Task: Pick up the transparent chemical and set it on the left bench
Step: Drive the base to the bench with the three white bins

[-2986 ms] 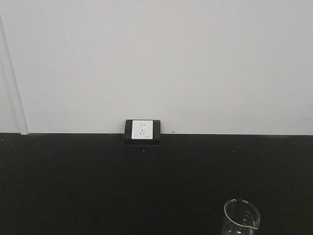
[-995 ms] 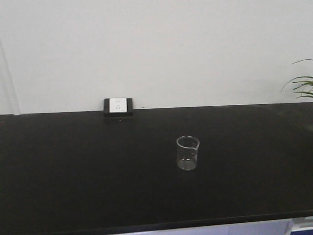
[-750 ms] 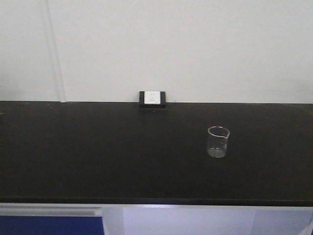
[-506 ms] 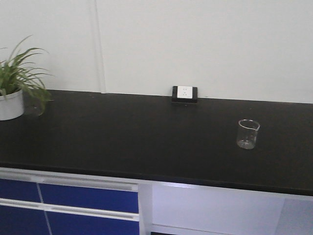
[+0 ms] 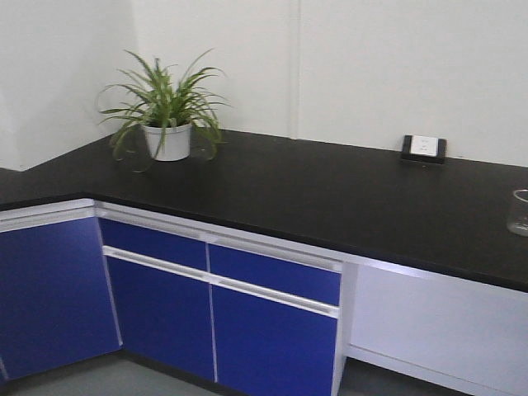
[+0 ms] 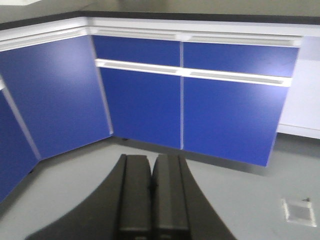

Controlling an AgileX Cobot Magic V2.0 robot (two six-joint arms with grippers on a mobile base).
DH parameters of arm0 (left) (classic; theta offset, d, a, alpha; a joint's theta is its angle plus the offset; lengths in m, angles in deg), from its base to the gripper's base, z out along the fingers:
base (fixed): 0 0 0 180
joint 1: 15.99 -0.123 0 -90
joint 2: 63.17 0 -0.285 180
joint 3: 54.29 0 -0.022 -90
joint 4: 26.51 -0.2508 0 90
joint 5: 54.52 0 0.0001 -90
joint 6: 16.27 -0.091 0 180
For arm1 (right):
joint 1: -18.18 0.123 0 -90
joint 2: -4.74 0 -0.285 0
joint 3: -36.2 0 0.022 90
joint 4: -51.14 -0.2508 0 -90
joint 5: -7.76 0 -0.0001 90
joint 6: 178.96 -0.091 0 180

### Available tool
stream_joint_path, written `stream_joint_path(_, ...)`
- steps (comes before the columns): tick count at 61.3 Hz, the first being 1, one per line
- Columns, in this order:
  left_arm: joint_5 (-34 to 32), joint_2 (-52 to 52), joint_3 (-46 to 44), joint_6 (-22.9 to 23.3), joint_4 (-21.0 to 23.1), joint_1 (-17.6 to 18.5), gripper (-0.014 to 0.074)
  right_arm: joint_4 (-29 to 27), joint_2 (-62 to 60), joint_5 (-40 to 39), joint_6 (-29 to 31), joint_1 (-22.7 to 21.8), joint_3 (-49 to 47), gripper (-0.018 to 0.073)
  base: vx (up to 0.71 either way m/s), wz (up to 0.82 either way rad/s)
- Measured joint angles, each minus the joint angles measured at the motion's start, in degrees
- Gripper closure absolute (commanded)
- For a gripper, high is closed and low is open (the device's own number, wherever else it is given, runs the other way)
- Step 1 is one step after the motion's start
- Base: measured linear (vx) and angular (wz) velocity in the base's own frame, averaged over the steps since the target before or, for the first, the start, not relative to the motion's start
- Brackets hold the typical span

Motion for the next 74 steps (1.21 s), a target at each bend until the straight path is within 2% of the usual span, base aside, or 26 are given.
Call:
stream_joint_path(21, 0.0, 0.0, 0.0, 0.0, 0.0, 0.0, 0.06, 0.0, 0.0, 0.0, 0.0, 0.0, 0.0, 0.0562, -0.23, 0.69)
stream_joint_path(37, 0.0, 0.0, 0.0, 0.0, 0.0, 0.0, 0.06, 0.0, 0.0, 0.08, 0.0, 0.0, 0.0, 0.0562, -0.1, 0.98)
stream_joint_path(55, 0.0, 0.0, 0.0, 0.0, 0.0, 0.0, 0.06, 0.0, 0.0, 0.08, 0.0, 0.0, 0.0, 0.0562, 0.02, 1.06)
stream_joint_path(74, 0.0, 0.0, 0.0, 0.0, 0.0, 0.0, 0.06, 0.0, 0.0, 0.08, 0.0, 0.0, 0.0, 0.0562, 0.17, 0.65)
